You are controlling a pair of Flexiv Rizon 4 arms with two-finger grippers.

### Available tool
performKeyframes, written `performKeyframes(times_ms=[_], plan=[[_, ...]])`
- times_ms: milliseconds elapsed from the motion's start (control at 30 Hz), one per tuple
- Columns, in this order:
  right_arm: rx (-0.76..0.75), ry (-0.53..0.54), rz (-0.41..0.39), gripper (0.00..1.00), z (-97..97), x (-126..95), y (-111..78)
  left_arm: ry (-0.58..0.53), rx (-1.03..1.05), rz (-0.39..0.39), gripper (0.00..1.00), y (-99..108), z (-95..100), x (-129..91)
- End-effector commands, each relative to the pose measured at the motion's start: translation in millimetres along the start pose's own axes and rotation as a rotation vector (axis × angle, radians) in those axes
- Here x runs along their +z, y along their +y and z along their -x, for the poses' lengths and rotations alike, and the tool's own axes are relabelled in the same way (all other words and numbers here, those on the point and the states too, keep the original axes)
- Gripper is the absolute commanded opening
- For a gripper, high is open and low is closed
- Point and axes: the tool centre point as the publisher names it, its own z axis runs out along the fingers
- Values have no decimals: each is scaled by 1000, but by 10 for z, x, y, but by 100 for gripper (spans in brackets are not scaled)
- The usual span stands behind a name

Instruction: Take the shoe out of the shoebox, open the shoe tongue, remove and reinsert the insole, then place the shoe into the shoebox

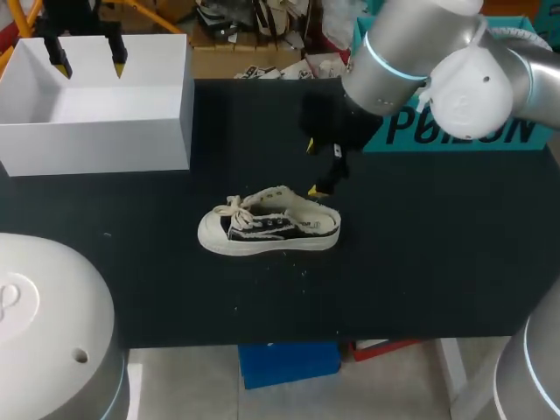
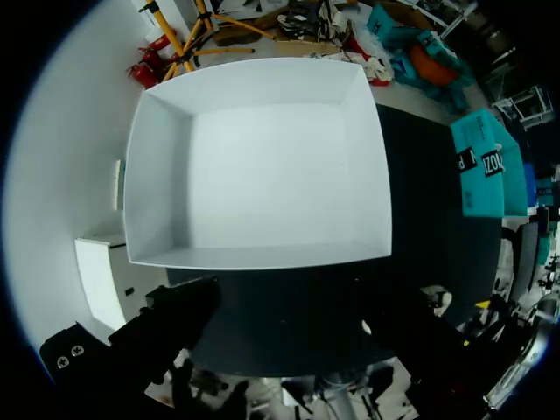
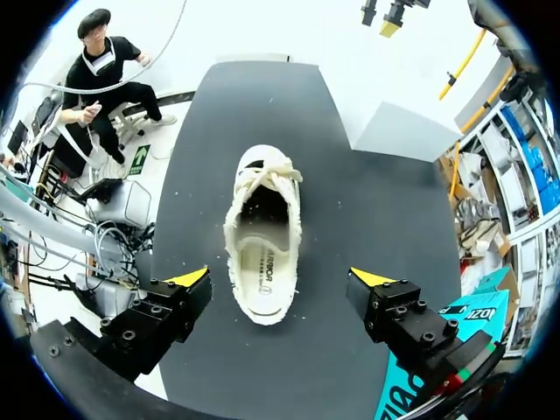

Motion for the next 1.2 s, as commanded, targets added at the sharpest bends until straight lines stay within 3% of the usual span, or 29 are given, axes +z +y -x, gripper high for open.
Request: performKeyframes(times_ms=[33,933,1200], plan=[[0,-2,5,100,-13,3,-13,-3,-2,1,100,5,-6,-3],[0,-2,5,100,-13,3,-13,-3,-2,1,100,5,-6,-3],[15,-49,106,100,-253,167,-240,-3,-2,1,100,5,-6,-3]])
